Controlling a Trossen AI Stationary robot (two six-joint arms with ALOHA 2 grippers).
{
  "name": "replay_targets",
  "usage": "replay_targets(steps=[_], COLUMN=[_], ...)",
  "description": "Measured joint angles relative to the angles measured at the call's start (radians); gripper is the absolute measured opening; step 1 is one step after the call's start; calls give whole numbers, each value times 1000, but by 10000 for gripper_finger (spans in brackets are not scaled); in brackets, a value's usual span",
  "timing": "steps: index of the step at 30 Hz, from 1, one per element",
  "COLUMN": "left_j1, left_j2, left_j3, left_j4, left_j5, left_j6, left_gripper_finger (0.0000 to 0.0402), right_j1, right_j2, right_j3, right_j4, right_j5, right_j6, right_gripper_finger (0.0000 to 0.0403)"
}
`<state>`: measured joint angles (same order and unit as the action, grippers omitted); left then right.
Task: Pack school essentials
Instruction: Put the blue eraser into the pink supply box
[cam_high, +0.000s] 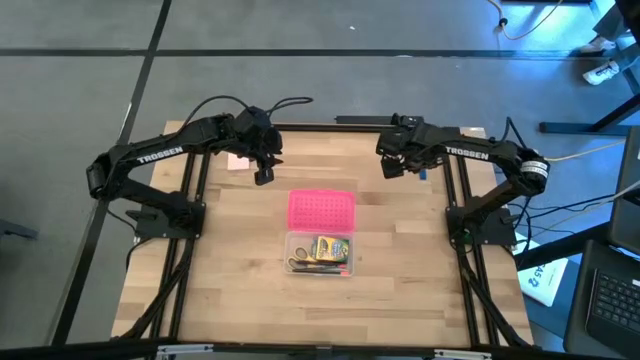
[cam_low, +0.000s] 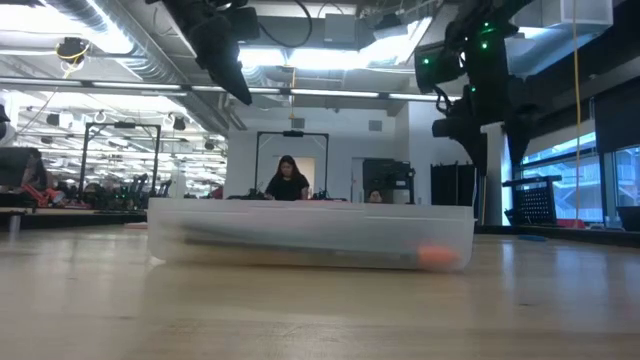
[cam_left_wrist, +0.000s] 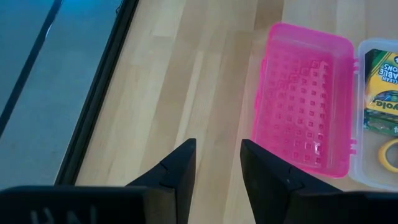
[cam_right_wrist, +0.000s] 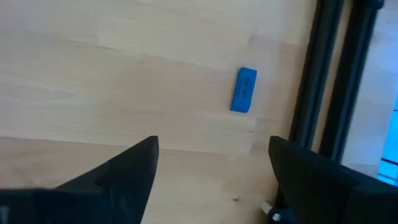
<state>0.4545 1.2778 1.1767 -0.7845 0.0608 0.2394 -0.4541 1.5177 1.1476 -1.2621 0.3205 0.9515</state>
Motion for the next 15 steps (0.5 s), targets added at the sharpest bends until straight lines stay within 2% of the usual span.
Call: replay_targets(steps=[10,15], left_j1=[0,0], left_j2=[0,0], left_j3=[0,0], left_j4=[0,0], left_j5=[0,0], left_j6=[0,0], left_gripper_finger=[119,119], right_j1=[-10,-30], right_j2=[0,0], right_j3=[-127,-211], right_j4=[117,145], right_j5=[-61,-58], right_j6=[49,157], right_gripper_finger=[307,307])
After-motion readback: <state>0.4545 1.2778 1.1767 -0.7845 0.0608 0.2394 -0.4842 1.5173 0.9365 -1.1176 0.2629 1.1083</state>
